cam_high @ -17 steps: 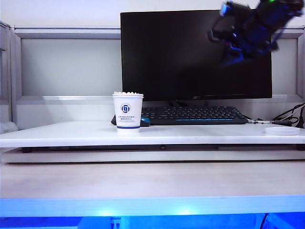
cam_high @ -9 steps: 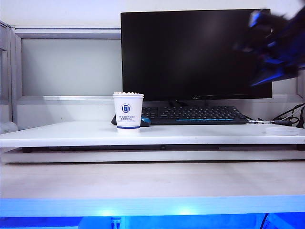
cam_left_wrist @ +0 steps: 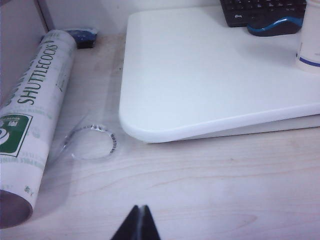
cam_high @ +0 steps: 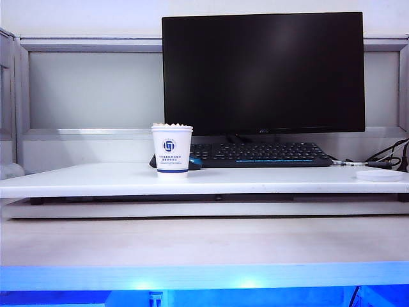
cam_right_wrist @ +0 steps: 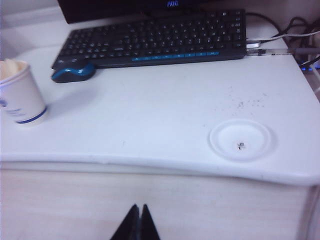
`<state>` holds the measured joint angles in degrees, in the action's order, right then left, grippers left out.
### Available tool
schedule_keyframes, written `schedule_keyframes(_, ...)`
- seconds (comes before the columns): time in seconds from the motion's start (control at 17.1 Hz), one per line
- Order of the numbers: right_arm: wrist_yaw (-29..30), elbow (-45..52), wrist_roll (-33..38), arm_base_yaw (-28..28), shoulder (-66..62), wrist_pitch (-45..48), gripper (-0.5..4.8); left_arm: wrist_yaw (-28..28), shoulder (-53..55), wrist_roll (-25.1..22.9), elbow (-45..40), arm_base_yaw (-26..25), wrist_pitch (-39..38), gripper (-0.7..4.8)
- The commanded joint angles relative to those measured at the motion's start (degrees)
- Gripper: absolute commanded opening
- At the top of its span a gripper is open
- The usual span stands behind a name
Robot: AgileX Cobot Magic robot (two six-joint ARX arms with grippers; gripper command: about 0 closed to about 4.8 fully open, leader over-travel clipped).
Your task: Pick up the badminton from the table and put it into the white paper cup.
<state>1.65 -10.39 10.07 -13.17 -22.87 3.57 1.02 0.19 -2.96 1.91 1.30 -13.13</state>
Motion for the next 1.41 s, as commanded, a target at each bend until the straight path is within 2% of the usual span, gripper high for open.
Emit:
schedule_keyframes(0.06,0.2,3.2,0.2,0.0,7.7,-7.3,-0.08,0.8,0.0,-0.1,0.0,0.0,-1.2,-0.05)
schedule_keyframes(0.29,0.2,9.0,-0.3,0.0,19.1,-9.6,-0.08,4.8,0.0,-1.8,0.0,0.0,-1.0,-0.05)
schedule_keyframes(0.47,-0.7,9.4,-3.1,0.8,22.6,-14.7,-0.08,5.3,0.0,-2.7,0.0,0.0,-1.0,-0.05)
schedule_keyframes(0.65,0.0,9.4,-4.3,5.1,22.8,-15.1,-0.08,5.2,0.0,-2.8,0.0,0.0,-1.0,-0.05)
schedule_keyframes(0.88,7.5,9.4,-4.4,11.5,22.8,-14.8,-0.07,5.2,0.0,-2.8,0.0,0.0,-1.2,-0.05)
schedule_keyframes(0.94,7.9,9.4,-4.0,12.3,22.8,-14.7,-0.07,5.2,0.0,-2.8,0.0,0.0,-1.2,-0.05)
schedule_keyframes(1.06,6.8,9.4,-4.1,12.3,22.8,-14.6,-0.07,3.0,0.0,-2.8,0.0,0.0,-1.3,-0.05)
schedule_keyframes(1.23,7.0,9.4,-4.0,12.3,22.8,-14.6,-0.07,-6.1,0.0,-2.6,0.0,0.0,-1.4,-0.04)
schedule_keyframes(1.41,6.9,9.4,-4.1,12.3,22.8,-14.4,-0.07,-5.7,0.0,-2.4,0.0,0.0,-1.4,-0.04)
